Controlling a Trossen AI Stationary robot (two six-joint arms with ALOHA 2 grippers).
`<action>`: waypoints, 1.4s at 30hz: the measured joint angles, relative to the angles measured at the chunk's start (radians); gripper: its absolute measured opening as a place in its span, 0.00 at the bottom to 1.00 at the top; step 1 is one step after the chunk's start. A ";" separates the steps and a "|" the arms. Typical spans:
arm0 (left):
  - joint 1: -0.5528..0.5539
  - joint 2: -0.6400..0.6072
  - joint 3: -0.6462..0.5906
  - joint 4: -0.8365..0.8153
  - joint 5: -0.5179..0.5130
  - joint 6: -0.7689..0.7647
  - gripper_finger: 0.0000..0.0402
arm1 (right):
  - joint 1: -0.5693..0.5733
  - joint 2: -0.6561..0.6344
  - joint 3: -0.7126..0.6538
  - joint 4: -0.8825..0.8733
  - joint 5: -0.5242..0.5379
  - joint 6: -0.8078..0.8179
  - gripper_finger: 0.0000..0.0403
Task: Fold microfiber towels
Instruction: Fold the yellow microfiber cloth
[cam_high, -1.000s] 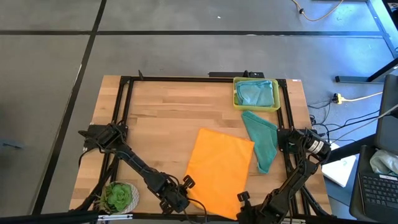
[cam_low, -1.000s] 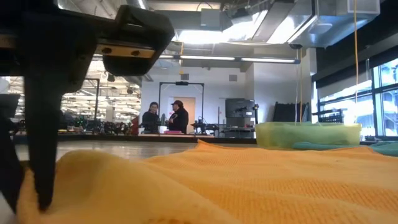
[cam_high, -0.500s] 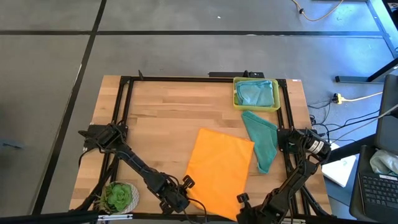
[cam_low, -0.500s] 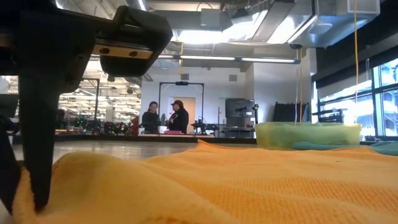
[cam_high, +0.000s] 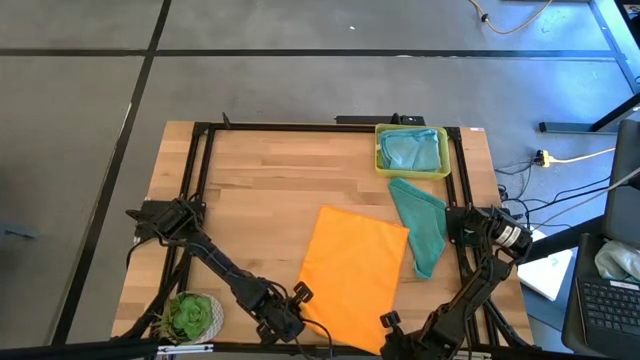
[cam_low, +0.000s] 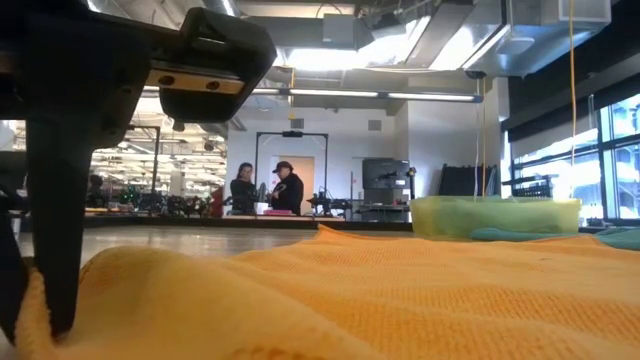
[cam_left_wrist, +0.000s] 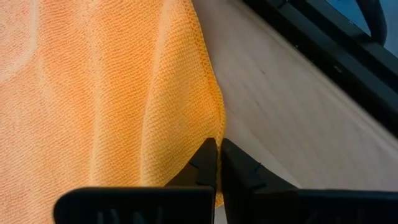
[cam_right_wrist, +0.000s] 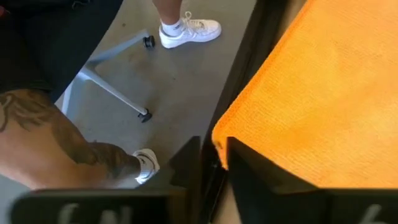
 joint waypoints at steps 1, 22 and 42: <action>0.000 0.000 0.000 0.000 0.000 0.000 0.00 | 0.000 0.000 0.000 0.000 0.000 0.004 0.27; 0.001 -0.001 0.000 0.000 0.011 -0.018 0.00 | 0.020 0.041 -0.005 0.038 0.047 0.017 0.27; 0.015 -0.007 0.085 -0.164 -0.063 0.011 0.00 | 0.028 0.060 0.061 -0.154 0.090 0.016 0.03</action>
